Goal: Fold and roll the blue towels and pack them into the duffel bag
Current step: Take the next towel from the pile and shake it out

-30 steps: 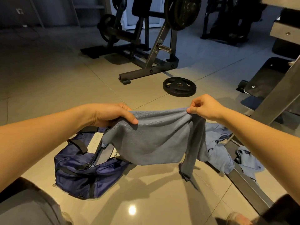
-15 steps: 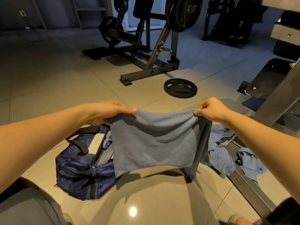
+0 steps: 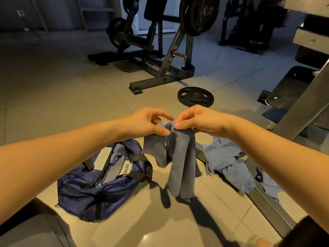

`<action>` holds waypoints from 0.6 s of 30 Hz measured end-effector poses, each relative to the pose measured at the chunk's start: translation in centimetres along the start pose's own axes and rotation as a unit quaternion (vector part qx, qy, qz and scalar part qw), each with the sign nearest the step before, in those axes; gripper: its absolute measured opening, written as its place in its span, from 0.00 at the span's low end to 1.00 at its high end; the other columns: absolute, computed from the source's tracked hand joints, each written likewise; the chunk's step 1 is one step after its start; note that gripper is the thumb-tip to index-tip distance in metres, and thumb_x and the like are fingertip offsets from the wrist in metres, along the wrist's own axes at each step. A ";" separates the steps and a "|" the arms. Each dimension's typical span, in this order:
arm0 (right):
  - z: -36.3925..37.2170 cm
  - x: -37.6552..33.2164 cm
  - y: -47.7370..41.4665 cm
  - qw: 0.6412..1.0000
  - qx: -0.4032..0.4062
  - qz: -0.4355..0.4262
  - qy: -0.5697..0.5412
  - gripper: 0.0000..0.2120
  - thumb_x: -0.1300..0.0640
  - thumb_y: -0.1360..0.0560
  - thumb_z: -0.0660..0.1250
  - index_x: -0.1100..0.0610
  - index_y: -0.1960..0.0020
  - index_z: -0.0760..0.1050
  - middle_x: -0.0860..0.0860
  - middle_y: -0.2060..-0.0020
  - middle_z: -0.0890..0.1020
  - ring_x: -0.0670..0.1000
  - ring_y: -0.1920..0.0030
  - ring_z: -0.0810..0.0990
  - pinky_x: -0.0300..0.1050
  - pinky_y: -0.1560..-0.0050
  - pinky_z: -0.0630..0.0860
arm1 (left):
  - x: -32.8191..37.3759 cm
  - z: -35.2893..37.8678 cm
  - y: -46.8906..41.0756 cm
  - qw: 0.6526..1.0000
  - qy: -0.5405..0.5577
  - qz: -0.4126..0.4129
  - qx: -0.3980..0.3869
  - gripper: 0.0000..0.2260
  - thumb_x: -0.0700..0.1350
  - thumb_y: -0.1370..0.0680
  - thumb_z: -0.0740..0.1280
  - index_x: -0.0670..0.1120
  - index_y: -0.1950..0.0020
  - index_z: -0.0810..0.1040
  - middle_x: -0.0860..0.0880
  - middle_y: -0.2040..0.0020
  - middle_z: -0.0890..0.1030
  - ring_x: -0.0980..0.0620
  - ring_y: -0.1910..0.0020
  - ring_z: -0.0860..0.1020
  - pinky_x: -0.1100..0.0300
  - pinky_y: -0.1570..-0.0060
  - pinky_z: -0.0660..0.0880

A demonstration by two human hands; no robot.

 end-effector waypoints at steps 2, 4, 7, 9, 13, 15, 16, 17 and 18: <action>0.5 -0.2 -0.2 1.000 -0.001 -0.009 -0.001 0.07 0.53 0.22 0.70 0.57 0.53 0.83 0.55 0.54 0.84 0.52 0.50 0.81 0.51 0.45 0.78 | 0.1 0.0 0.0 1.000 0.011 -0.010 -0.007 0.08 0.44 0.22 0.73 0.45 0.45 0.83 0.43 0.51 0.85 0.46 0.50 0.84 0.55 0.53 0.81; 0.7 0.0 -0.3 1.000 0.008 -0.004 -0.015 0.08 0.52 0.22 0.70 0.57 0.53 0.82 0.52 0.56 0.83 0.51 0.51 0.80 0.50 0.45 0.77 | 0.0 -0.4 0.0 1.000 0.022 -0.018 -0.002 0.06 0.44 0.22 0.73 0.43 0.49 0.84 0.42 0.51 0.85 0.49 0.53 0.83 0.57 0.53 0.79; 1.4 0.8 -0.1 0.999 -0.019 0.016 -0.041 0.11 0.49 0.25 0.71 0.57 0.55 0.80 0.51 0.57 0.82 0.50 0.54 0.79 0.46 0.51 0.77 | -0.2 -1.9 0.1 0.997 0.067 -0.027 0.024 0.03 0.42 0.22 0.71 0.43 0.52 0.83 0.44 0.55 0.85 0.51 0.56 0.82 0.59 0.55 0.79; 2.2 1.5 0.1 0.997 -0.052 0.032 -0.047 0.13 0.48 0.27 0.72 0.58 0.52 0.80 0.54 0.53 0.82 0.52 0.52 0.79 0.47 0.49 0.77 | -0.8 -3.3 0.3 0.993 0.097 -0.043 0.059 0.03 0.42 0.21 0.71 0.42 0.52 0.82 0.44 0.55 0.84 0.50 0.57 0.81 0.60 0.57 0.78; 2.4 3.4 0.4 0.993 -0.078 0.065 -0.059 0.23 0.50 0.29 0.74 0.67 0.44 0.79 0.63 0.44 0.81 0.57 0.45 0.79 0.59 0.34 0.74 | -3.1 -5.8 0.6 0.973 0.129 -0.105 0.162 0.03 0.41 0.21 0.70 0.42 0.52 0.82 0.44 0.54 0.83 0.50 0.57 0.79 0.61 0.61 0.76; 2.2 4.8 0.5 0.991 -0.082 0.090 -0.048 0.26 0.51 0.30 0.75 0.70 0.41 0.76 0.65 0.41 0.80 0.58 0.45 0.80 0.60 0.34 0.74 | -4.7 -6.9 0.9 0.954 0.135 -0.143 0.226 0.04 0.41 0.21 0.71 0.42 0.51 0.82 0.44 0.53 0.82 0.50 0.57 0.79 0.60 0.64 0.76; 2.0 5.6 0.5 0.990 -0.084 0.103 -0.038 0.24 0.53 0.30 0.75 0.69 0.42 0.77 0.65 0.41 0.80 0.58 0.45 0.81 0.60 0.34 0.74 | -5.5 -7.3 1.0 0.942 0.145 -0.160 0.257 0.05 0.41 0.21 0.71 0.41 0.48 0.83 0.44 0.50 0.82 0.49 0.55 0.79 0.59 0.63 0.76; 1.8 6.6 0.5 0.989 -0.087 0.118 -0.029 0.20 0.55 0.29 0.75 0.67 0.44 0.78 0.65 0.42 0.81 0.58 0.45 0.81 0.59 0.35 0.75 | -6.2 -7.8 1.2 0.930 0.157 -0.171 0.283 0.07 0.41 0.21 0.71 0.40 0.45 0.82 0.42 0.48 0.82 0.48 0.54 0.80 0.58 0.62 0.77; 1.5 7.6 0.6 0.987 -0.090 0.132 -0.016 0.16 0.56 0.28 0.75 0.65 0.46 0.80 0.65 0.44 0.82 0.59 0.46 0.81 0.58 0.36 0.76 | -6.8 -8.2 1.3 0.921 0.168 -0.176 0.304 0.10 0.41 0.22 0.71 0.39 0.42 0.82 0.42 0.46 0.82 0.47 0.52 0.80 0.57 0.61 0.78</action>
Point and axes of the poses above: each hand's wrist, its own y-axis away from the middle knuckle, its own z-axis out of the palm, x = y × z, the point moved 7 cm from there along -y, towards the middle knuckle
